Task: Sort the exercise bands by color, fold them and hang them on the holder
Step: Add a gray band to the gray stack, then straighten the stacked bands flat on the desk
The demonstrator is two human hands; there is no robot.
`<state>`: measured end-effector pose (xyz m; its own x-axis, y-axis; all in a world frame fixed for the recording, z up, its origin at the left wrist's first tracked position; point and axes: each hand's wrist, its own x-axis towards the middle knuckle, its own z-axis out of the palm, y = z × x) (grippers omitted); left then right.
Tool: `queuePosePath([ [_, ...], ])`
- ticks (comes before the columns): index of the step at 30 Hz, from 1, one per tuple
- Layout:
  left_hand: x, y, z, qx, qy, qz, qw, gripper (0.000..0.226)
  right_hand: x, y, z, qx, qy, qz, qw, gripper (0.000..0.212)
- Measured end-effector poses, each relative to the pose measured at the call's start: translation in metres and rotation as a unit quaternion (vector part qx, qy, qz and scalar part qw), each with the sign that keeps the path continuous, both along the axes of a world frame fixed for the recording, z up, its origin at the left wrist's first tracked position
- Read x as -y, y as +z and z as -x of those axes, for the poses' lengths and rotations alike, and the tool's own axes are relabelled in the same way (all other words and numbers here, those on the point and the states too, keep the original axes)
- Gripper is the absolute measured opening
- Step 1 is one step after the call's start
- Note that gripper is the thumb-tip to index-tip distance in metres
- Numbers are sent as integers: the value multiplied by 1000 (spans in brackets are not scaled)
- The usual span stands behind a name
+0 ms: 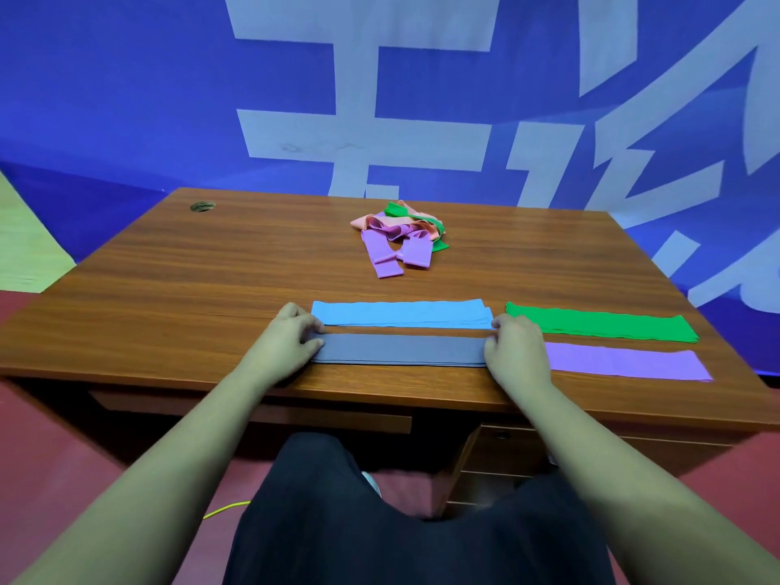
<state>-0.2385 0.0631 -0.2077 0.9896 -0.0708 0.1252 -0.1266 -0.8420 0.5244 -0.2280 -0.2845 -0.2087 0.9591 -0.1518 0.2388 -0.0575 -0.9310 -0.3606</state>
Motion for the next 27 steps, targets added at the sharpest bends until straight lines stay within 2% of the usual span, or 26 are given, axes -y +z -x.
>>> queuePosePath([
  [2, 0, -1, 1, 12, -44, -17, 999, 27, 0, -1, 1, 21, 51, 11, 998, 37],
  [3, -1, 0, 2, 1, -71, -26, 997, 41, -1, 1, 2, 18, 96, 0, 995, 39],
  [5, -3, 2, 3, -33, -104, -54, 993, 71, -6, 6, 3, -23, 189, -24, 981, 46],
  [7, -7, -1, 2, -41, -112, -78, 990, 82, -10, 11, 3, -60, 250, 8, 966, 55],
  [9, -9, -2, 1, -50, -116, -60, 990, 75, -13, 14, 4, -80, 272, 51, 958, 60],
  [12, -9, -1, 0, -57, -125, -45, 989, 58, -15, 16, 3, -102, 281, 53, 953, 57],
  [19, -15, -2, -3, -57, -135, -53, 988, 53, -13, 14, 2, -85, 288, 40, 953, 49],
  [24, -15, 3, -2, 2, -149, -51, 988, 59, -11, 13, -3, -82, 288, 8, 954, 47],
  [27, -7, 12, -16, 50, -126, -18, 991, 49, -14, 21, -18, -54, 263, -32, 963, 41],
])
